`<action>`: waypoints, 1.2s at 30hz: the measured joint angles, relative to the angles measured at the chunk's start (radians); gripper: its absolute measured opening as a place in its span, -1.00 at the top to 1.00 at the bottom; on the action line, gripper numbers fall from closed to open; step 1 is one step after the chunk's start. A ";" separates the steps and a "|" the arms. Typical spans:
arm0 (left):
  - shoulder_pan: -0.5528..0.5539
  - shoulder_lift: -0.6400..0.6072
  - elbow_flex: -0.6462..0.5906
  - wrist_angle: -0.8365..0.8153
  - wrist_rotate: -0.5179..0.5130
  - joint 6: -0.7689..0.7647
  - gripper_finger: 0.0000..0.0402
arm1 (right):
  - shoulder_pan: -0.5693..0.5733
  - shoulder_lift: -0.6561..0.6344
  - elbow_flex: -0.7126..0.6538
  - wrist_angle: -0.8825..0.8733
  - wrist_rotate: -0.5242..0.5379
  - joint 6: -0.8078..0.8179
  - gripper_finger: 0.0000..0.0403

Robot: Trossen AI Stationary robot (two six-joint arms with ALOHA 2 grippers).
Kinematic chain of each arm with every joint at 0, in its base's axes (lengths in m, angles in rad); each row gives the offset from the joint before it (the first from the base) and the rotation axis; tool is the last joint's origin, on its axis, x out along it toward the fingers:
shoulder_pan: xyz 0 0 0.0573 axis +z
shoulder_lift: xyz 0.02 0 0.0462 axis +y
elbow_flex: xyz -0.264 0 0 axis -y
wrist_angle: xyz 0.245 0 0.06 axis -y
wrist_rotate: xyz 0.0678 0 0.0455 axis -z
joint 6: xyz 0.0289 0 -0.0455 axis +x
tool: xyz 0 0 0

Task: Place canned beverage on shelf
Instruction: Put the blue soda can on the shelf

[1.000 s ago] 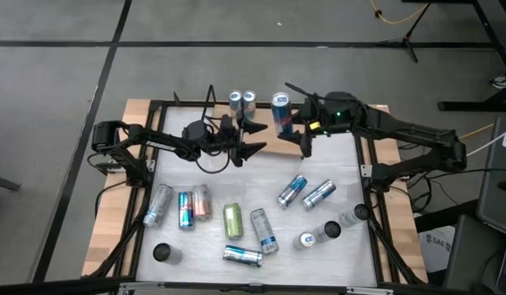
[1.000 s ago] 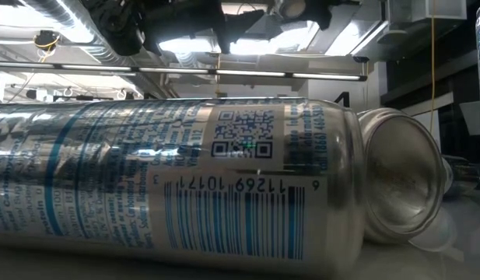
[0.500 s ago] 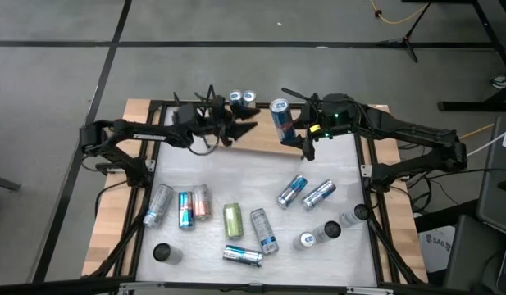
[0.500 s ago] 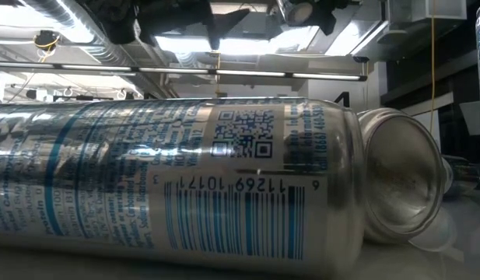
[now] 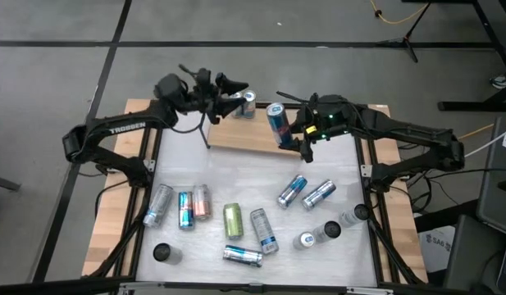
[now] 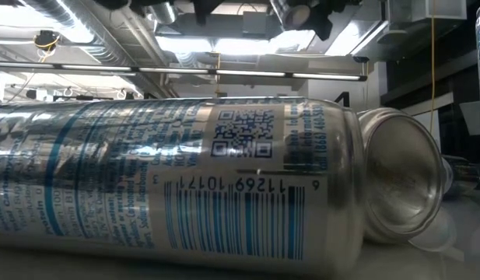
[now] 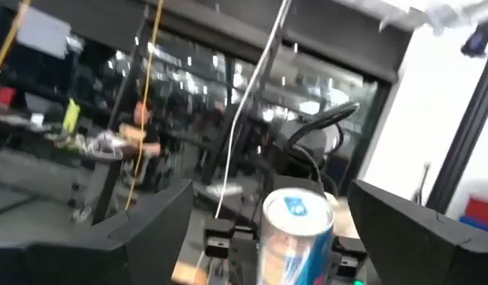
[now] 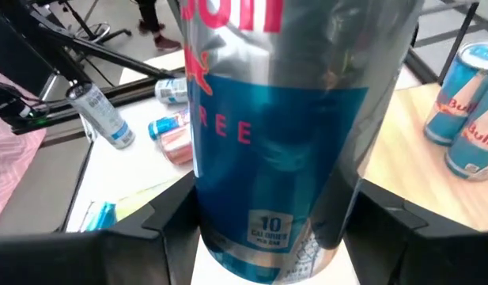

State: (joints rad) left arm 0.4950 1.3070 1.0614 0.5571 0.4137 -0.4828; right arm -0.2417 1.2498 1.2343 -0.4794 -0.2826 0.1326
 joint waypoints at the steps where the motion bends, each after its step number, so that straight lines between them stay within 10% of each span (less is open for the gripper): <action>1: -0.001 0.002 0.035 -0.073 0.012 0.026 -0.65 | 0.000 0.009 0.000 -0.005 -0.008 0.000 -0.17; 19: -0.006 0.007 0.214 -0.701 0.102 0.170 -0.65 | 0.000 0.143 -0.001 0.006 -0.053 0.001 -0.17; 36: -0.102 0.007 0.214 -0.816 -0.039 0.447 -0.65 | 0.024 0.203 -0.002 0.016 -0.062 -0.007 -0.17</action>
State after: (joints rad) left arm 0.3931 1.3136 1.2751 -0.2592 0.3745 -0.0357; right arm -0.2174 1.4531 1.2324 -0.4638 -0.3450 0.1251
